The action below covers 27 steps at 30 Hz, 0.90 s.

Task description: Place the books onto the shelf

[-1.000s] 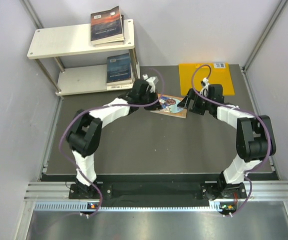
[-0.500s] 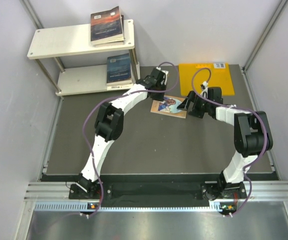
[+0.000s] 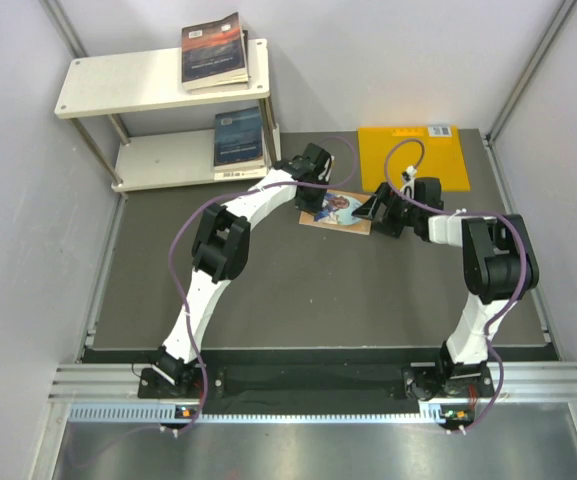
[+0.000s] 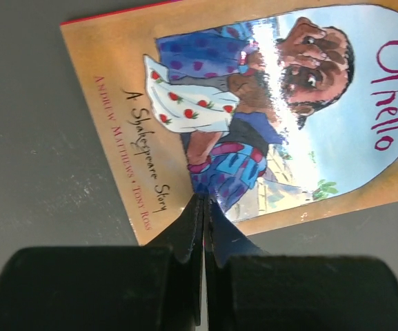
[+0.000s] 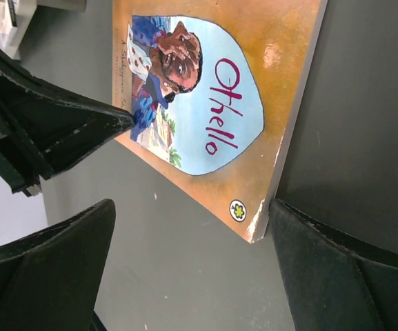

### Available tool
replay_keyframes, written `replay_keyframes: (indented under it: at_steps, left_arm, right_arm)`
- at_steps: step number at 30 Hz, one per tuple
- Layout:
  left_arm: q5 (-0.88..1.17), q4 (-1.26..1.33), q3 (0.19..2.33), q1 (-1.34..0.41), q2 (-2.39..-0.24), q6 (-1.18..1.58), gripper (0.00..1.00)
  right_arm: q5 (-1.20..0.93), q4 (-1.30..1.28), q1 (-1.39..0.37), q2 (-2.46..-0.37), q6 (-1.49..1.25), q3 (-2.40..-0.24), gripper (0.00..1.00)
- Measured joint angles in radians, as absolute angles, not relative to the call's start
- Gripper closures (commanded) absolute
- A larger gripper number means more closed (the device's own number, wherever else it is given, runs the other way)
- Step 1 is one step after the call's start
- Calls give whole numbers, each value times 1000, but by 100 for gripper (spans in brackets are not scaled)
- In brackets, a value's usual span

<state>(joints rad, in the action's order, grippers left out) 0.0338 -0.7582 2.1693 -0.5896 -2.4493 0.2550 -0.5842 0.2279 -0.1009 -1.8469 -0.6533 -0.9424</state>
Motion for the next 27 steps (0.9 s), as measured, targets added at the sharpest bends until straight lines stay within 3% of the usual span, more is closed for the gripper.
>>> replay_keyframes:
  at_steps: [6,20,24,27]
  left_arm:
    - [35,-763,2171,-588,-2451,255,100]
    - [38,-760,2167,-587,-2451,255,100]
    - [44,-760,2167,-585,-2451,255,100]
    - [47,-758,2164,-584,-2451,254,100]
  right_arm:
    - [-609,268,-102,-1866,-701,-942,24]
    - [-634,312,-116,-1843,-745,-942,33]
    - [-650,359,-118,-1885,-772,-944,48]
    - [-664,382,-121,-1921,-792,-945,53]
